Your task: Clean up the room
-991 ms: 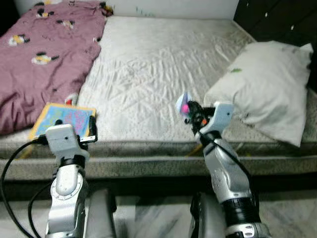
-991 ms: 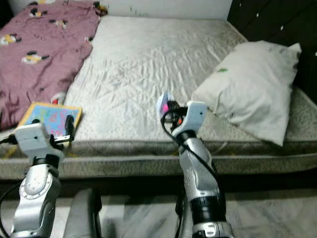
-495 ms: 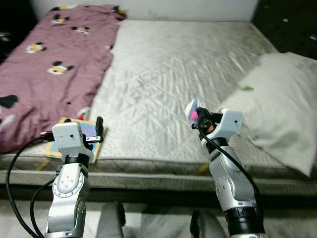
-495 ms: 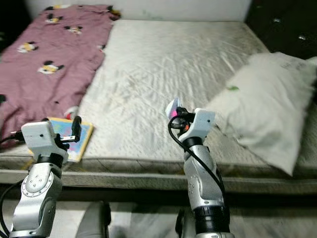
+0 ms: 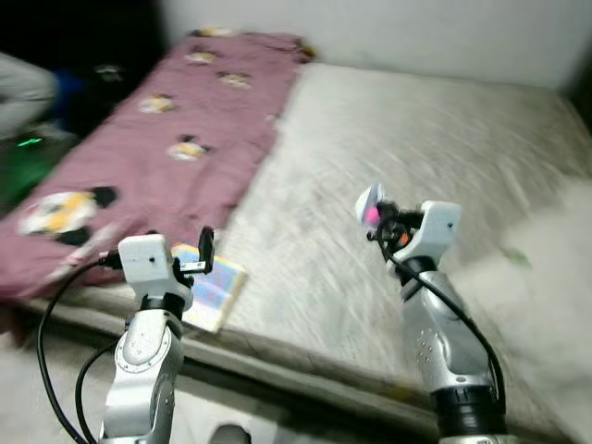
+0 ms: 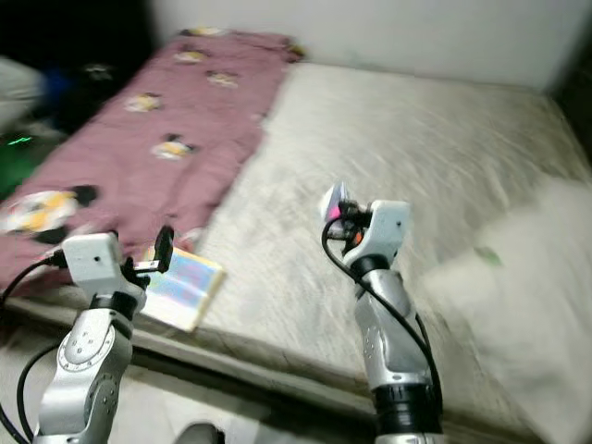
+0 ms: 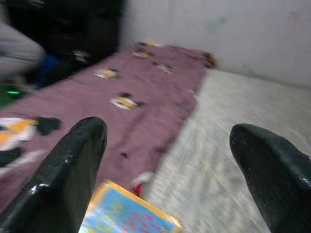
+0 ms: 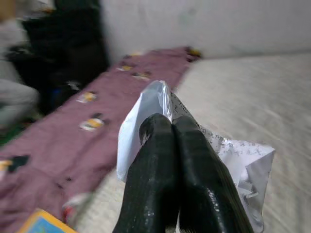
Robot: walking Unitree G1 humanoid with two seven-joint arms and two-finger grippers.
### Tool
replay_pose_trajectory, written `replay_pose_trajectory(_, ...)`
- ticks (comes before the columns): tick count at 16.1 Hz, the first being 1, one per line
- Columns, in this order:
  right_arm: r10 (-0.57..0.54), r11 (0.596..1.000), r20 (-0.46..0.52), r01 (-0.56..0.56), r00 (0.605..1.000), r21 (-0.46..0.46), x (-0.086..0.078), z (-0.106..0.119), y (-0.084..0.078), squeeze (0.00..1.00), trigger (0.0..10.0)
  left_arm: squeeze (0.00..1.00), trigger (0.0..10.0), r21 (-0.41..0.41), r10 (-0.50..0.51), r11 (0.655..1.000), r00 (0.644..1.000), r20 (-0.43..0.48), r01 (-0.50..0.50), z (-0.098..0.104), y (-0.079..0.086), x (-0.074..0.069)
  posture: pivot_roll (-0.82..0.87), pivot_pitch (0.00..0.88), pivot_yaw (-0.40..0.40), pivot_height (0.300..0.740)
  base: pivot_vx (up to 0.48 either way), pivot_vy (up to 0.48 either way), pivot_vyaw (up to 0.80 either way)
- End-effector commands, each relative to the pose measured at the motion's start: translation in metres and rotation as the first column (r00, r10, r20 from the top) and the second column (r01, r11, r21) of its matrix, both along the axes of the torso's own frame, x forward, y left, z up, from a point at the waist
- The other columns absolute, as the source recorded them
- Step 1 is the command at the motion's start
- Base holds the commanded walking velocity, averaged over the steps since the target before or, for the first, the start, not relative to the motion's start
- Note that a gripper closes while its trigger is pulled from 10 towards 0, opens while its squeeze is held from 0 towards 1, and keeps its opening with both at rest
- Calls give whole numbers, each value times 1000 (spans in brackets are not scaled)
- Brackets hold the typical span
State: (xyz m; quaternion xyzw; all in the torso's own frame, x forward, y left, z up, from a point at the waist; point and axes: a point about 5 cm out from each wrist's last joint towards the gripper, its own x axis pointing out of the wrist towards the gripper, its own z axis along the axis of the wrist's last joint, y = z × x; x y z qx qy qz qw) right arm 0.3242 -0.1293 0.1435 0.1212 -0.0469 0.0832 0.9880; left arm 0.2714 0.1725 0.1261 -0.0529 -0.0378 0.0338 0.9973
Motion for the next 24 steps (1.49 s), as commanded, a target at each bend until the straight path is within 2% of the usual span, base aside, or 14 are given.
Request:
replay_pose_trajectory(1,-4,1000,-11,4,1000,-12,-2,-2,-3,0,10000,0,10000,9,-14,1000,1000,-13,14,-3,-4,2,-44,7,-27,740,0,0,0)
replay_pose_trajectory(6,-2,1000,-50,1,999,-19,-9,-11,-4,0,10000,0,10000,14,19,1000,1000,-11,-19,-7,-4,2,-55,10,-41,740,0,0,0)
replay_pose_trajectory(9,9,999,-55,-11,998,-47,-10,-13,-3,0,10000,0,10000,-13,-10,1000,1000,-5,10,-8,-11,1,-50,6,-49,740,0,0,0)
replay_pose_trajectory(10,-15,993,-67,7,998,-115,-8,-16,-6,0,10000,0,10000,-5,-18,1000,1000,-2,18,-7,-12,2,-47,0,-51,740,0,0,-425)
replay_pose_trajectory(11,-27,995,-76,20,997,-95,-7,-17,-7,0,10000,0,10000,-8,-20,1000,1000,-2,20,-7,-12,2,-46,0,-51,740,0,0,0)
replay_pose_trajectory(13,-80,988,-72,70,994,-137,-2,-16,-15,0,10000,0,10000,-5,-29,1000,1000,1,29,-7,-10,3,-44,0,-52,740,0,0,0)
replay_pose_trajectory(17,-93,988,-93,81,991,-128,-3,-19,-16,0,10000,0,10000,-13,-34,999,999,-17,34,-11,-13,2,-48,0,-49,740,0,0,0)
replay_pose_trajectory(20,-86,988,-93,73,992,-137,-3,-21,-13,0,10000,0,10000,-29,-48,998,998,-33,47,-15,-19,0,-49,0,-48,740,0,180,-800)
replay_pose_trajectory(24,-69,988,-90,55,994,-145,-3,-21,-11,0,10000,0,10000,-28,-38,999,999,-35,37,-16,-15,1,-50,2,-57,740,0,332,-469)
